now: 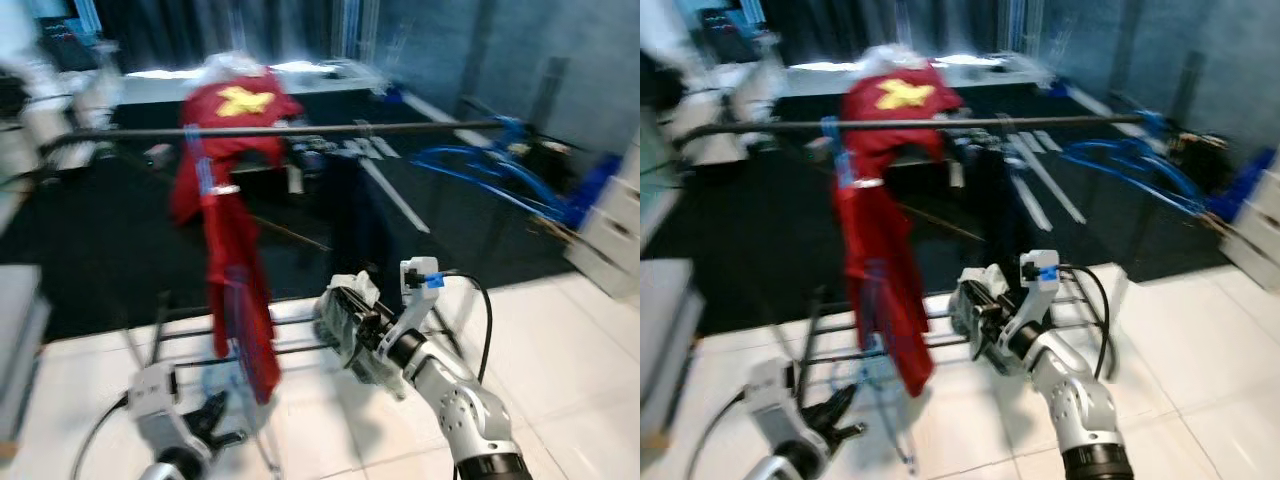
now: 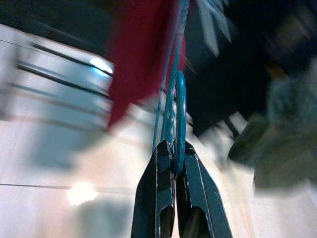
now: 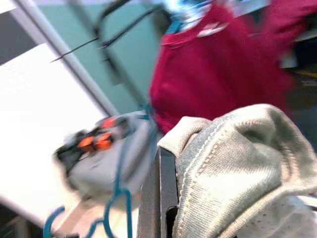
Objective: Hang hanger
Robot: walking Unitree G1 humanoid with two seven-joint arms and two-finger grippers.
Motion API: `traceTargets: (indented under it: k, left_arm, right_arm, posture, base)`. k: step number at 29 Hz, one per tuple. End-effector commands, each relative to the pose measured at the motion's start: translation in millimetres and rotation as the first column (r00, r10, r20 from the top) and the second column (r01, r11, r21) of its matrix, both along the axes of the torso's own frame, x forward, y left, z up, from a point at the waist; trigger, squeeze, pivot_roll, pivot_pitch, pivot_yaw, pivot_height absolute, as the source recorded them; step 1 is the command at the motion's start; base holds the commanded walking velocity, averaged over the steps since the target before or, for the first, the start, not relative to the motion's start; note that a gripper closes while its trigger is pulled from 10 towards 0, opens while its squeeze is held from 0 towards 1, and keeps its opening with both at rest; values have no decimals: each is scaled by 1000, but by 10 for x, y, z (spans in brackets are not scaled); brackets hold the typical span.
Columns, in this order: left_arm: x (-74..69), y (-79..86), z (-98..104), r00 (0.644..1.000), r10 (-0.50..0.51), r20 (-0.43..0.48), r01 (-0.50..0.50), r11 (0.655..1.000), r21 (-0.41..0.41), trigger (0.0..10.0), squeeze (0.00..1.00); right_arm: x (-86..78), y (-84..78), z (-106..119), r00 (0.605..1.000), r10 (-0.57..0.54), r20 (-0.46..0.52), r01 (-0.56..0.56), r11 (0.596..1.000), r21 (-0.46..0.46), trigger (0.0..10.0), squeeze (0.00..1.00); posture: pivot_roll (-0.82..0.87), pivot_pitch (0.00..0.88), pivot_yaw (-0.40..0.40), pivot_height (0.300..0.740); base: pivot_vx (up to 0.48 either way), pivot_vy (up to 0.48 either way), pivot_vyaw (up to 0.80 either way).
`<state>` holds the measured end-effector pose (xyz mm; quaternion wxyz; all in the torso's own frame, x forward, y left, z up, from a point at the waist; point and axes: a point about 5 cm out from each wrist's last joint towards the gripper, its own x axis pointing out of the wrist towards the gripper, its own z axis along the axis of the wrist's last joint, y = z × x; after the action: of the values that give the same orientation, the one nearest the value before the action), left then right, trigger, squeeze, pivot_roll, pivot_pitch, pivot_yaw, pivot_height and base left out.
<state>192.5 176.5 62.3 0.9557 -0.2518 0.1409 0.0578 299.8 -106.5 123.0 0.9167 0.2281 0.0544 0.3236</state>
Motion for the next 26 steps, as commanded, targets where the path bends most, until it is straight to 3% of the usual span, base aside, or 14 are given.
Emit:
traceTargets:
  k: [1,6,10,12,26]
  left_arm:
    - [12,-111,13,997,75,10,-74,991,-113,10000,0]
    - [-19,-137,66,992,124,-1,-123,985,-120,10000,0]
    - [-54,-222,134,994,108,8,-107,990,-91,10000,0]
    - [-56,-207,165,994,109,32,-107,993,-52,10000,0]
    - [101,-263,239,994,31,103,-33,999,20,10000,0]
  right_arm:
    - [-59,31,-50,1000,1,4,-1,1000,-23,10000,0]
    - [-126,121,-83,998,32,46,-27,993,-115,10000,0]
    - [-206,102,-111,998,28,54,-19,987,-157,10000,0]
    - [-275,15,-157,999,-3,33,9,984,-177,10000,0]
    - [-193,82,-134,998,-13,55,23,982,-187,10000,0]
  posture:
    - [-12,14,-24,740]
    - [-21,16,-13,740]
    - [-14,19,-12,740]
    - [-17,15,-25,740]
    - [-2,13,-28,740]
  base:
    - [0,0,794]
    - [0,0,793]
    - [0,0,791]
    - [0,0,794]
    - [0,0,783]
